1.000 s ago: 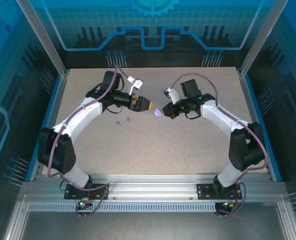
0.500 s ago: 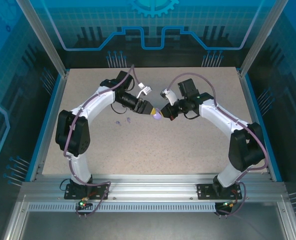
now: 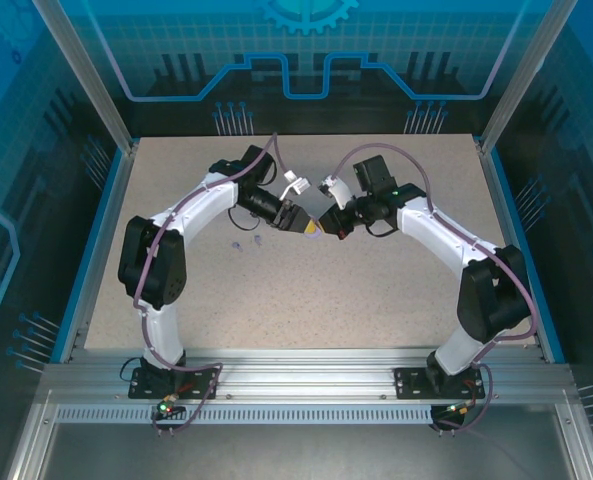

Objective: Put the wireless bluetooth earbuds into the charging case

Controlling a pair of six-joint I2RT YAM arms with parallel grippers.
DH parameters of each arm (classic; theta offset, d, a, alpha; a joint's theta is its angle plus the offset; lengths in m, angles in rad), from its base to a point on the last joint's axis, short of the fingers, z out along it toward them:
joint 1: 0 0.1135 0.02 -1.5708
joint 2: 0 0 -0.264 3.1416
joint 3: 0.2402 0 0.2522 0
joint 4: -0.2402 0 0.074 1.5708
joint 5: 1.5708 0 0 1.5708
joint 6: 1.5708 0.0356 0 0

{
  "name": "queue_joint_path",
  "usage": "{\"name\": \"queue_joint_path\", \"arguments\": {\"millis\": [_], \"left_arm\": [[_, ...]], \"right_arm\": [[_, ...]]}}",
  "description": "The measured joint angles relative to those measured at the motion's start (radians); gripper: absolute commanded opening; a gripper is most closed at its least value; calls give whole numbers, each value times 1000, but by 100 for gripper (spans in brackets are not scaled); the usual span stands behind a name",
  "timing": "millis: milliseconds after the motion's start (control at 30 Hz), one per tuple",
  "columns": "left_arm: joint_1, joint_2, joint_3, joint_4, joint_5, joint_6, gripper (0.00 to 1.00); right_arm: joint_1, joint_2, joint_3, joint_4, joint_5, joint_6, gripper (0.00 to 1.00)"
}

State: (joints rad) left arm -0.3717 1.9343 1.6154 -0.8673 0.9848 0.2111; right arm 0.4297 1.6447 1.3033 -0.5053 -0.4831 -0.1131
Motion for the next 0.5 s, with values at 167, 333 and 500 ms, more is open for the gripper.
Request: {"name": "queue_joint_path", "arguments": {"millis": [167,333,500], "left_arm": [[-4,13,0,0,4,-1,40],[-5,18,0,1,6,-1,35],[-5,18,0,1,12,-2,31]], "right_arm": [[0,0,5,-1,-3,0,0],[0,0,5,-3,-3,0,0],[1,0,5,-3,-2,0,0]]}}
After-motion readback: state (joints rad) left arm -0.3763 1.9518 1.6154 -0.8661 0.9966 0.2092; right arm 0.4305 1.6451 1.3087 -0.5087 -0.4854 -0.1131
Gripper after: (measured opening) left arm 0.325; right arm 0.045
